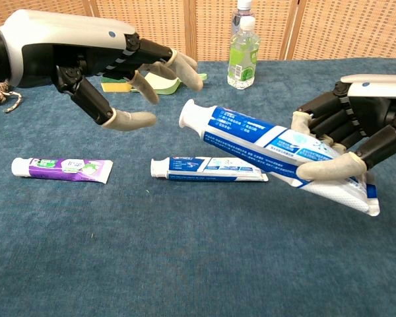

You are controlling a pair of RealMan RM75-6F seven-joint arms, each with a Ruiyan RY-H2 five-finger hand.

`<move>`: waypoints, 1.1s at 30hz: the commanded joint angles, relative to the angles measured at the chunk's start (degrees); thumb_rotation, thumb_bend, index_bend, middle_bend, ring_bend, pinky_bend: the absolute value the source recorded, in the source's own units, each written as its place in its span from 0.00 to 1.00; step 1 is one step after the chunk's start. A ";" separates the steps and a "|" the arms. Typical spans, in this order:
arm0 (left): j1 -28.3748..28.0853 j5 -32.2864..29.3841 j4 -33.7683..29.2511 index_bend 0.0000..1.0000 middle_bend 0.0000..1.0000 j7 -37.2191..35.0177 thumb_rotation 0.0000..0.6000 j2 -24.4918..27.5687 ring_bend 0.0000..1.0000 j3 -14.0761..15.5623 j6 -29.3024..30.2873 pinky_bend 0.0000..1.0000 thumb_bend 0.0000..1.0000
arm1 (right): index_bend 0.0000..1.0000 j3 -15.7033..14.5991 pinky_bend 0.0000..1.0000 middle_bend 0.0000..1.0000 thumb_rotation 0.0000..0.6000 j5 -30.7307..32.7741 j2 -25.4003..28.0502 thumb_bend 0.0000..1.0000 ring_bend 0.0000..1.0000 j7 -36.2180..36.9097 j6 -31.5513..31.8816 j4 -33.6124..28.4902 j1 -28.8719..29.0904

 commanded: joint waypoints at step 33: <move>-2.10 -0.48 -0.45 0.26 0.03 -0.68 1.00 -1.63 0.02 2.06 1.94 0.19 0.41 | 0.95 0.90 0.74 0.72 1.00 2.38 -1.14 0.45 0.70 -0.41 -0.63 -1.18 2.29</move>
